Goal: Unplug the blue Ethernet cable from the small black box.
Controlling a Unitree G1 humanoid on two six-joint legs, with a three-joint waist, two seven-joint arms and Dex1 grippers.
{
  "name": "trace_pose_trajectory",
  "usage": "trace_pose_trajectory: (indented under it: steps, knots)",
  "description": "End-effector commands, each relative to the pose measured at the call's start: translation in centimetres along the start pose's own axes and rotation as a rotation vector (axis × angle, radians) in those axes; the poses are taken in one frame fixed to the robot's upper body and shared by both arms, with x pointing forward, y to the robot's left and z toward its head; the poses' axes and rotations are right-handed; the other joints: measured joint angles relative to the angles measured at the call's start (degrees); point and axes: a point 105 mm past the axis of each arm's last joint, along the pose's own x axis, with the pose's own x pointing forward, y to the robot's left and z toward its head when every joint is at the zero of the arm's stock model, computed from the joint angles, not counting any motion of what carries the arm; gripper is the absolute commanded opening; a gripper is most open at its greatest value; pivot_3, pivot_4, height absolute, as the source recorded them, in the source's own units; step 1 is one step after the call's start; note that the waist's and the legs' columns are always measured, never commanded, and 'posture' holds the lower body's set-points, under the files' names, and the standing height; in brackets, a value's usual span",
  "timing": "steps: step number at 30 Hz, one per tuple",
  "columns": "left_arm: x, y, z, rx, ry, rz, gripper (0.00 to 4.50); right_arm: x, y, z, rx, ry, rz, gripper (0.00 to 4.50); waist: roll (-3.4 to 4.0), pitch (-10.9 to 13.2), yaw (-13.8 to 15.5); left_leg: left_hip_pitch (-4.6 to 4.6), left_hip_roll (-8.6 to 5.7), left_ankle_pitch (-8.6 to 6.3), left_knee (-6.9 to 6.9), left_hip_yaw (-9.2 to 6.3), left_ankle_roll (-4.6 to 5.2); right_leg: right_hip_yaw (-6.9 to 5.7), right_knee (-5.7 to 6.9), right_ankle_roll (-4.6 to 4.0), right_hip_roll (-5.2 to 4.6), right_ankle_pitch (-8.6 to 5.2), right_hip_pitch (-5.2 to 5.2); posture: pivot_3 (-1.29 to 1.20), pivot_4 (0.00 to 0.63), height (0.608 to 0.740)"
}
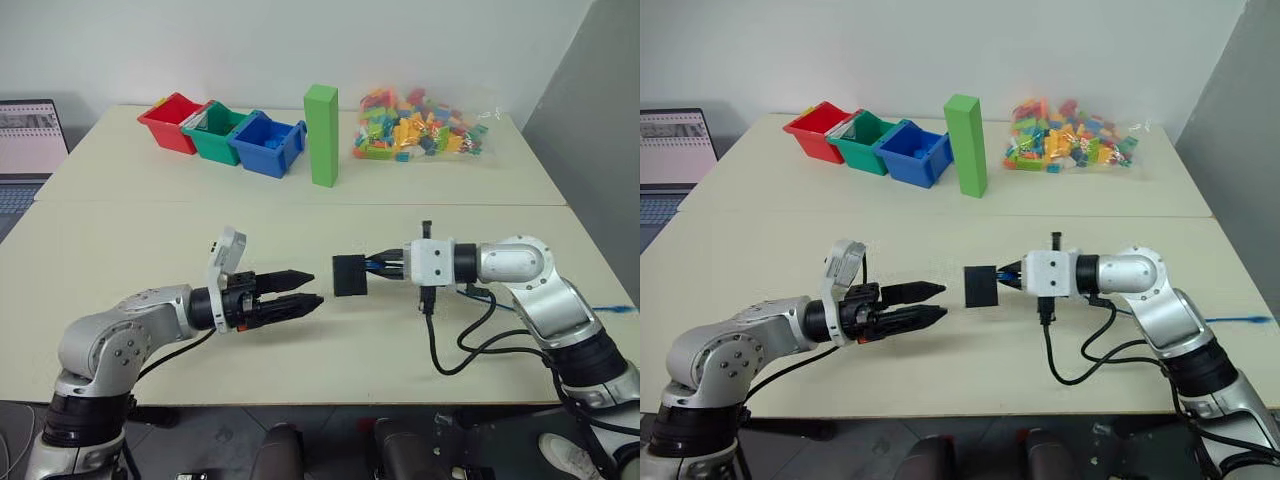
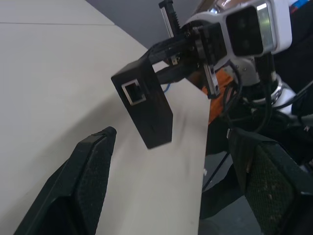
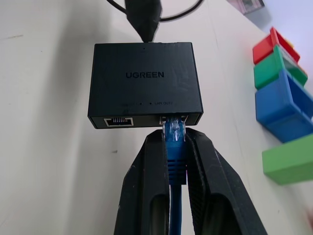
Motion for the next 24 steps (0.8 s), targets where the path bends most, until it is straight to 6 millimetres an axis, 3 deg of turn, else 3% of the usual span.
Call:
trace_pose_trajectory:
  steps: [1,13,24]
  knots:
    - [-0.2,-0.6,1.3,-0.039,-0.050,-0.034,3.90,0.5,-0.6,2.3,-0.129,-0.053,0.008,0.19,0.00,0.00,0.00,0.01,0.00,0.00,0.00,0.00,0.00,0.00,0.00,-0.01,0.00,0.00,0.00,0.00,0.150,0.740]
    - [0.5,-0.9,0.5,-0.084,-0.039,-0.061,3.90,1.2,-1.4,4.5,-0.221,-0.120,-0.006,0.19,0.00,0.00,0.03,0.02,0.00,0.01,0.00,-0.02,-0.01,-0.01,0.02,-0.02,0.00,0.01,0.01,0.00,0.150,0.740]
    - [1.4,-1.0,0.0,-0.092,-0.057,-0.065,1.52,1.3,-1.5,5.3,-0.235,-0.149,-0.022,0.19,0.00,0.00,0.00,0.02,0.00,0.01,0.00,-0.02,-0.01,0.00,0.02,-0.02,0.00,0.01,0.01,0.00,0.150,0.740]
